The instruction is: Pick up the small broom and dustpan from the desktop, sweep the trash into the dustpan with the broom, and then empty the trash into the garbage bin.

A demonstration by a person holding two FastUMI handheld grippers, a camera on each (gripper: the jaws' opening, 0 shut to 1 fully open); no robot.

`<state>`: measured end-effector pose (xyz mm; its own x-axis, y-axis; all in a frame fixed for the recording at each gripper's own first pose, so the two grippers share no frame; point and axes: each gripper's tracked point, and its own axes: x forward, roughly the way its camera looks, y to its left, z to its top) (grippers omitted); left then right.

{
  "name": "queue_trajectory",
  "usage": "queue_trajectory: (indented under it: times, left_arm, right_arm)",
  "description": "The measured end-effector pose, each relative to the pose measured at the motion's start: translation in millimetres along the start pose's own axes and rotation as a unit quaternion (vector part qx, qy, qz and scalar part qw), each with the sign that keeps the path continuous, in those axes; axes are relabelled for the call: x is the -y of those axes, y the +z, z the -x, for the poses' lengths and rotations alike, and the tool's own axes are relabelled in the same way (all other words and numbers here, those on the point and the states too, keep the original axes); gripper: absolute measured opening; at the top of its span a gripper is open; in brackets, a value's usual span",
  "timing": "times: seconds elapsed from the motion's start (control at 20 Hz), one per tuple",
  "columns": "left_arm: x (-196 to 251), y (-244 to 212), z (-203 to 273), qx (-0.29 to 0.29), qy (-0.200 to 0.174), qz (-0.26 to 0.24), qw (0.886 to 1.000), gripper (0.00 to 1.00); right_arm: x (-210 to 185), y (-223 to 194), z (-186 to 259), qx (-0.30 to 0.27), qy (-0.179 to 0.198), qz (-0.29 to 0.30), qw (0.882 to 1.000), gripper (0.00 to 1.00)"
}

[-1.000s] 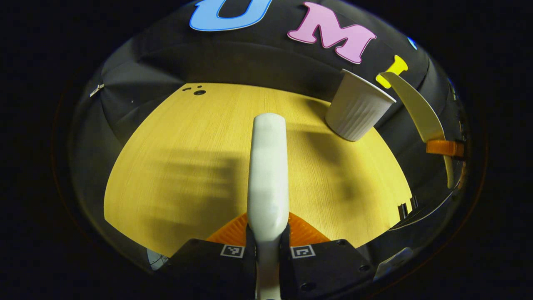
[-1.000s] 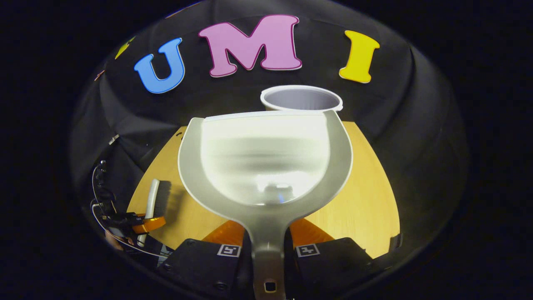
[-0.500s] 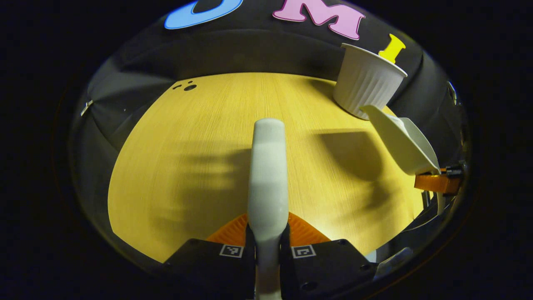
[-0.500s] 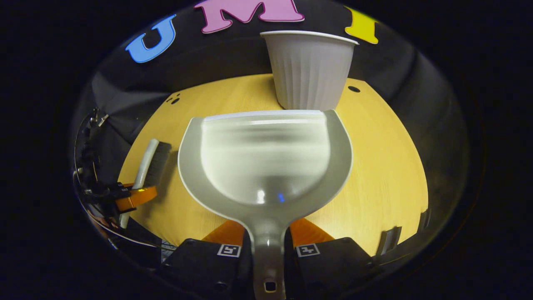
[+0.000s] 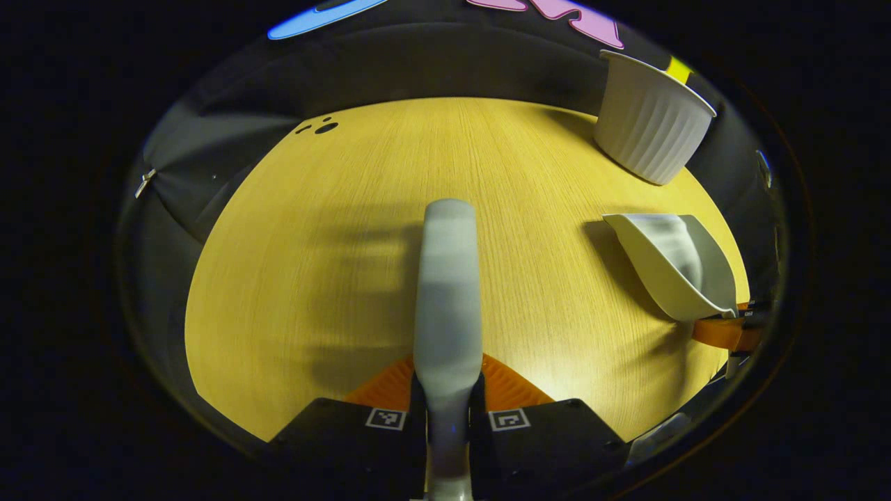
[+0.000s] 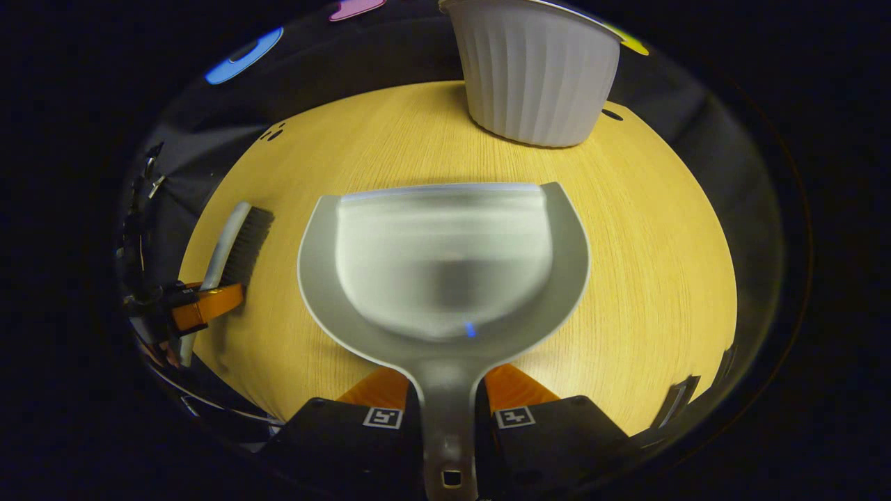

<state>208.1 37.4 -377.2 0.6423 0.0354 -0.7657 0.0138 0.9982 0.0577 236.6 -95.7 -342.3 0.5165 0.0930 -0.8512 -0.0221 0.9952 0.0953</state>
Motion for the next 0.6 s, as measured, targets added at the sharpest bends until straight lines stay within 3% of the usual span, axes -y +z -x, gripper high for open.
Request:
queue_trajectory:
  times: [0.3,0.35,0.4,0.45,0.5,0.6]
  left_arm:
    - [-1,3,-3,-0.007,0.017,-0.020,1.000,0.36]
    - [2,2,-1,-0.007,0.015,-0.019,1.000,0.36]
    - [4,2,3,-0.005,0.011,-0.016,1.000,0.36]
    - [8,0,8,-0.002,0.007,-0.012,1.000,0.41]
    - [8,1,13,0.003,0.008,-0.010,1.000,0.56]
    - [3,4,23,0.016,0.013,-0.011,1.000,0.85]
  right_arm:
    - [-5,-1,-7,-0.011,-0.010,0.021,1.000,0.36]
    - [-6,-1,-6,-0.013,-0.005,0.020,1.000,0.41]
    - [-6,-1,-4,-0.014,-0.005,0.019,1.000,0.38]
    - [-5,-1,-2,-0.014,-0.007,0.018,1.000,0.39]
    - [-8,0,1,-0.014,-0.003,0.015,1.000,0.39]
    - [-10,5,8,-0.007,0.002,0.008,1.000,0.51]
